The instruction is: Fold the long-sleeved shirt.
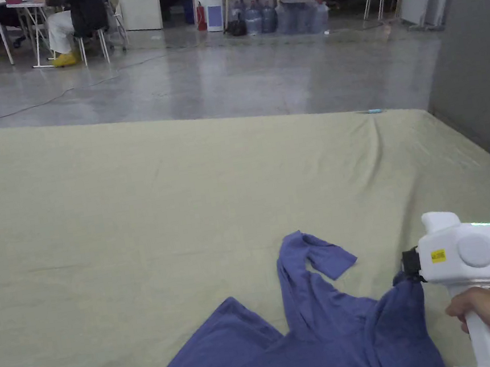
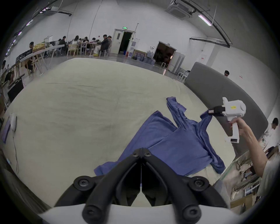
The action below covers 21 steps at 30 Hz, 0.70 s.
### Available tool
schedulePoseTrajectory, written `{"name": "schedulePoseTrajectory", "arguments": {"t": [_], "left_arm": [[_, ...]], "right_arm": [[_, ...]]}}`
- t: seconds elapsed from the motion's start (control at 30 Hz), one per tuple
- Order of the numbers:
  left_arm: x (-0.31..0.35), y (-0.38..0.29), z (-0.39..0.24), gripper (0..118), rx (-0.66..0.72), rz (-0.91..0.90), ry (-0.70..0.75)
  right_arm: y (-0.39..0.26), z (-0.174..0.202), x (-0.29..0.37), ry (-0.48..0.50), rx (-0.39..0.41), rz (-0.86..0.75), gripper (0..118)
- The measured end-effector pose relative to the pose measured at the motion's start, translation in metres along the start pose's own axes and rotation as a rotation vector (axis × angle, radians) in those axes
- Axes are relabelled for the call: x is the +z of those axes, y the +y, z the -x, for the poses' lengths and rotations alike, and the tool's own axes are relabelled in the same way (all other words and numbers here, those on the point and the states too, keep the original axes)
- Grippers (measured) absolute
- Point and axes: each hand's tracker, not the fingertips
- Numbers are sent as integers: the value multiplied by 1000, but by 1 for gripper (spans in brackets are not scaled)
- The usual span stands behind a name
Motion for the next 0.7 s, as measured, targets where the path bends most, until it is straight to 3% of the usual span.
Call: {"name": "schedulePoseTrajectory", "arguments": {"t": [0.17, 0.3, 0.5, 0.6, 0.63, 0.7], "left_arm": [[8, -1, -8, 0, -26, -12, -19], [11, -4, -12, 0, -24, -13, -33], [15, -9, -21, 0, -19, 15, -28], [19, -7, -18, 0, -21, 10, -21], [20, -6, -17, 0, -18, 4, -19], [20, -5, -12, 0, -4, -13, -6]], "right_arm": [[-66, -6, 73, 62, 32, 38, 0], [-129, -6, 90, 134, 10, 176, 0], [-185, -2, 65, 72, 75, 322, 0], [-170, -3, 84, 88, 51, 252, 30], [-160, -5, 97, 89, 53, 197, 30], [-146, -2, 118, 74, 61, 97, 97]]}}
